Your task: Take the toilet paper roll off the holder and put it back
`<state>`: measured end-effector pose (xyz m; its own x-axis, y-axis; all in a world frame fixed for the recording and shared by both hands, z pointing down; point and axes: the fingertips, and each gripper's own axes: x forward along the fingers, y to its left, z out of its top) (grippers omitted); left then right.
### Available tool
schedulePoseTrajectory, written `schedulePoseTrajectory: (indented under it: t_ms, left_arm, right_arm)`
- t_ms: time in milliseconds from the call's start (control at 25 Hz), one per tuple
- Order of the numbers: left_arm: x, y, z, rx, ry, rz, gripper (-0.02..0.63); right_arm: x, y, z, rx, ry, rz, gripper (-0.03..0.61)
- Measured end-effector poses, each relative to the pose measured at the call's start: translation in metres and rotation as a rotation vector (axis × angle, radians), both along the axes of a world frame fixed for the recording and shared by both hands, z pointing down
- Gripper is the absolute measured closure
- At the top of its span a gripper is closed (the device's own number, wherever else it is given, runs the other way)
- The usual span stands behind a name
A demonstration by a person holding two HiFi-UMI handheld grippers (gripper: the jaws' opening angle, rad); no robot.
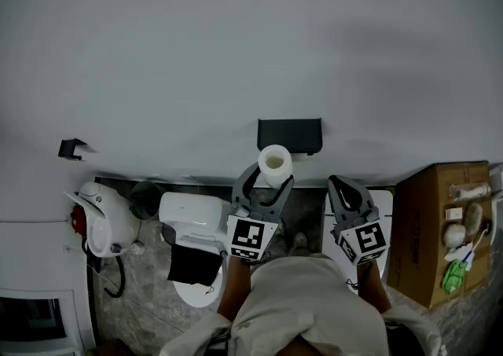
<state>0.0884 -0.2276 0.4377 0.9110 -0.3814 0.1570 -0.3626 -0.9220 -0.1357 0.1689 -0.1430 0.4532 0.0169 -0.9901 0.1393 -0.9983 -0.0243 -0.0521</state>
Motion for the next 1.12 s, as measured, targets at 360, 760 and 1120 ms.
schedulePoseTrajectory:
  t_ms: [360,760,1120]
  left_arm:
    - [-0.013,0.003,0.003,-0.007,0.013,-0.024,0.322]
    - [-0.011,0.003,0.004,-0.013,0.016,-0.016,0.322]
    - [-0.004,-0.004,-0.001,-0.005,0.017,-0.006,0.322]
  right_arm:
    - [-0.01,-0.001,-0.002,0.007,0.004,-0.027,0.581]
    - [-0.006,-0.001,0.0,-0.002,0.005,-0.015,0.581]
    - [-0.001,-0.007,-0.002,0.0,0.008,-0.011,0.581]
